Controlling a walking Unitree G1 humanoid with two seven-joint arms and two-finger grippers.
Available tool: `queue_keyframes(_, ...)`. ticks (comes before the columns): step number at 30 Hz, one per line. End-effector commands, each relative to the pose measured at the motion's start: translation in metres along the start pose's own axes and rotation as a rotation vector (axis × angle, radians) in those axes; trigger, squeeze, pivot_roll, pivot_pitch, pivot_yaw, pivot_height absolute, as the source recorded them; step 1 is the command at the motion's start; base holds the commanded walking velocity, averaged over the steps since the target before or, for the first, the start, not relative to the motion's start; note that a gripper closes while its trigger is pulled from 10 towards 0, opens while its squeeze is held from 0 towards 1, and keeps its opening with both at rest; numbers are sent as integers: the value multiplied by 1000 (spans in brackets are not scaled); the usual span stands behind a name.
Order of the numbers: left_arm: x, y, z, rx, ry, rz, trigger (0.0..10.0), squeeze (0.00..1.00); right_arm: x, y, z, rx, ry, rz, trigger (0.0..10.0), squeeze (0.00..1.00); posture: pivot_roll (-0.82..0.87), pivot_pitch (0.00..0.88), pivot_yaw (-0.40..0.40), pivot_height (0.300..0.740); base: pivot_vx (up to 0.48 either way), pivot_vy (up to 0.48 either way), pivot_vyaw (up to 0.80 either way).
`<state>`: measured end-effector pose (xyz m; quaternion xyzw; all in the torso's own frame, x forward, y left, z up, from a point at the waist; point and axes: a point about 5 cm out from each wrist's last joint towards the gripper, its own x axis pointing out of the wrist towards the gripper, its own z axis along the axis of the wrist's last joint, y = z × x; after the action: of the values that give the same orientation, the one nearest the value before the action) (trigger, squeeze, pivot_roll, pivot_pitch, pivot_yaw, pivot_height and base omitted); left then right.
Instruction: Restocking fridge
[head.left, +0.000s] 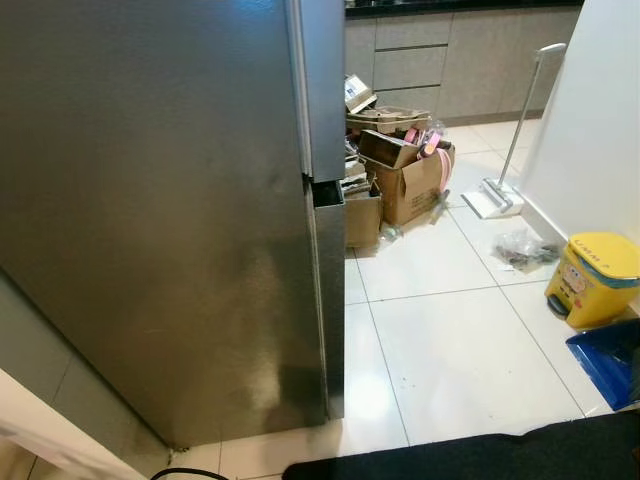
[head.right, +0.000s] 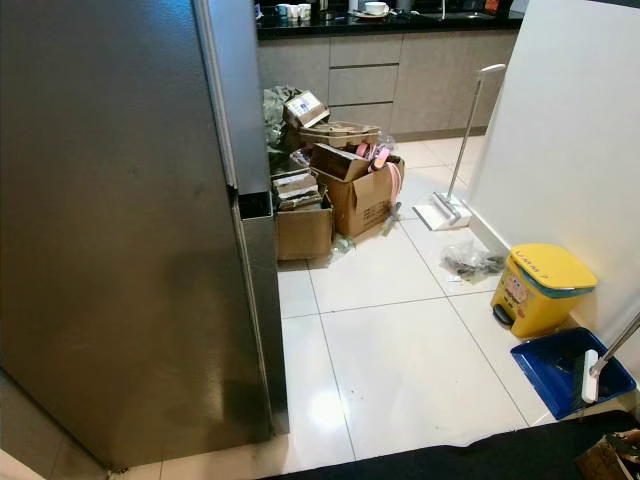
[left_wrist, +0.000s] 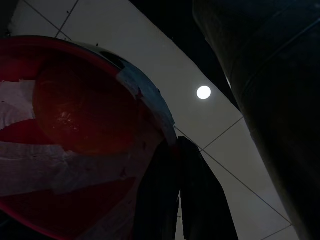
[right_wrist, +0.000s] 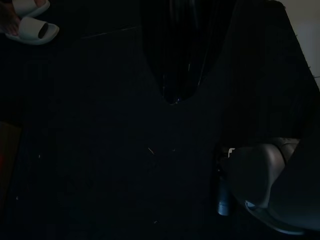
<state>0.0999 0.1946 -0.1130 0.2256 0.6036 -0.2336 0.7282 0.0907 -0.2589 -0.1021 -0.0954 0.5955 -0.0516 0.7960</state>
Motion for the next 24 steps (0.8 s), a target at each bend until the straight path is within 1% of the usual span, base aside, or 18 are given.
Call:
queue_keyframes(1,0,3,12,4,-47,9,10000,0,0,-1,-1,15,4,-5,10000,0,-28,0,21,740,0,0,0)
queue_keyframes(6,0,3,13,11,-50,13,10000,0,-1,-6,-7,15,12,-10,10000,0,-27,0,20,740,0,0,0)
queue_keyframes(8,0,4,12,11,-50,12,10000,0,-2,-13,-8,14,13,-18,10000,0,-27,0,21,740,0,0,0)
queue_keyframes(9,0,4,12,11,-50,12,10000,0,-2,-13,-8,14,13,-18,10000,0,-27,0,21,740,0,0,0)
queue_keyframes(10,0,4,13,16,-51,10,10000,0,-3,-19,-7,15,11,-24,10000,0,-27,0,22,740,0,0,0)
queue_keyframes(11,0,4,13,16,-52,10,10000,0,-3,-21,-7,15,11,-26,10000,0,-27,0,22,740,0,0,0)
queue_keyframes(14,-1,4,13,20,-51,13,10000,0,-3,-19,-8,14,12,-24,10000,0,-27,0,22,740,0,0,0)
queue_keyframes(16,-1,5,12,10,-49,15,10000,0,-2,-12,-11,14,15,-16,10000,0,-27,0,23,740,0,0,0)
queue_keyframes(19,-1,5,12,11,-47,14,10000,0,-2,-9,-13,16,17,-12,10000,0,-28,0,25,740,0,0,0)
queue_keyframes(23,0,4,11,30,-41,13,10000,0,-2,-7,-13,16,18,-7,10000,0,-30,0,26,740,0,0,0)
queue_keyframes(24,0,4,11,38,-38,13,10000,0,-2,-7,-12,15,17,-6,10000,0,-30,0,26,740,0,-480,0)
